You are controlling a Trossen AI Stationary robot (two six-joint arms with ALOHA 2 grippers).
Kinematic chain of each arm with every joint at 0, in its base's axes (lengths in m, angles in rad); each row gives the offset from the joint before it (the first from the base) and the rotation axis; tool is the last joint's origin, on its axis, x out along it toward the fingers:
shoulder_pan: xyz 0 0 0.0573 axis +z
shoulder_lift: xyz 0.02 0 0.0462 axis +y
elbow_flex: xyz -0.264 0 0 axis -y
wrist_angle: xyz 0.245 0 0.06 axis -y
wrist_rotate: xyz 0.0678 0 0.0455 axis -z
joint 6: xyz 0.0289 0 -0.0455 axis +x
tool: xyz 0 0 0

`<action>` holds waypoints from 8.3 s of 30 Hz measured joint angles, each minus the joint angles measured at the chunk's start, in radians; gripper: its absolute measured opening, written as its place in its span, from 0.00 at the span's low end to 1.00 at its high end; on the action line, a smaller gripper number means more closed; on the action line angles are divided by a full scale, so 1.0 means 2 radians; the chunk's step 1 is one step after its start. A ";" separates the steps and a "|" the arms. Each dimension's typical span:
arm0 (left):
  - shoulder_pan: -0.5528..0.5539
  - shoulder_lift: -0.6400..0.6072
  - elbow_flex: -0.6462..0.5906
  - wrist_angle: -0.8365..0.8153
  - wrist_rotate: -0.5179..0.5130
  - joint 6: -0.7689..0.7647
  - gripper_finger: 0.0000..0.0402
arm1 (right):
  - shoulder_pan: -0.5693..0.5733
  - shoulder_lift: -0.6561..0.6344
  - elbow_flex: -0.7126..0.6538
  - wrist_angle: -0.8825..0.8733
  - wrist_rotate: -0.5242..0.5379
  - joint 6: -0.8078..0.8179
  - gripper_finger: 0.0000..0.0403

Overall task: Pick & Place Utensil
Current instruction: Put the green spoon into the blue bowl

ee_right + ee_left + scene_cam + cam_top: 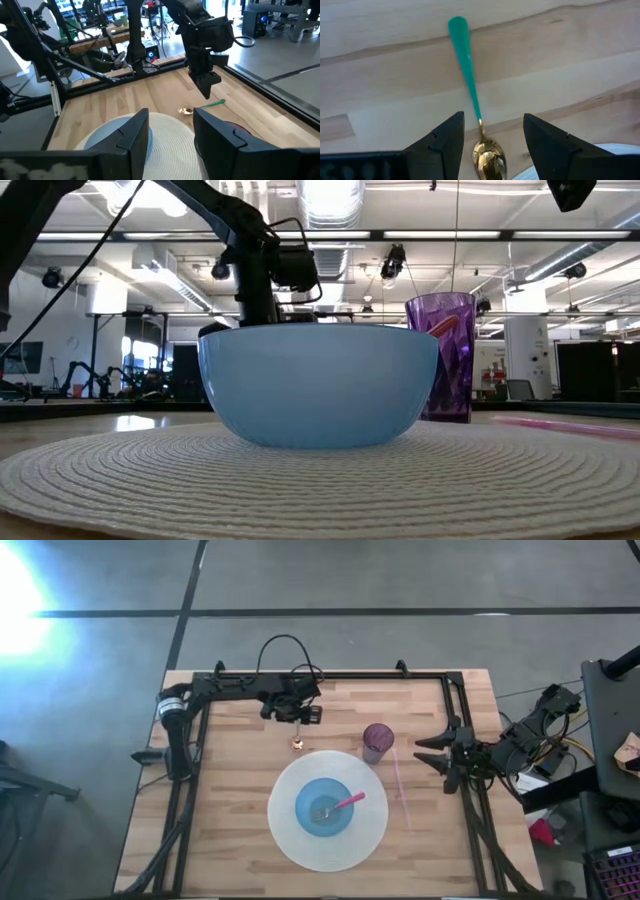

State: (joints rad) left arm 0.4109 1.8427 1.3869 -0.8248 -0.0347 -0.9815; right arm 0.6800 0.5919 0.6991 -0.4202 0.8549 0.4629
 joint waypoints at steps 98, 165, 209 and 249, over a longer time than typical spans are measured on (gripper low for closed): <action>-0.021 -0.006 -0.044 -0.022 -0.107 0.152 0.00 | 0.000 0.000 0.000 0.006 0.000 0.004 0.37; -0.347 -0.172 -0.089 0.205 -0.425 0.228 0.00 | 0.000 0.181 0.000 0.196 -0.009 -0.086 0.37; -0.377 -0.172 -0.157 0.378 -0.423 0.431 0.00 | -0.076 0.383 0.000 0.471 0.108 -0.102 0.51; -0.405 -0.173 -0.157 0.373 -0.425 0.524 0.00 | -0.101 0.578 0.144 0.638 0.152 -0.157 0.50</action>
State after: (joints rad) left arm -0.3988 1.4963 1.0725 -0.0792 -0.8841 0.0656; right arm 0.4786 1.7473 0.9867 0.8551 1.1588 0.1494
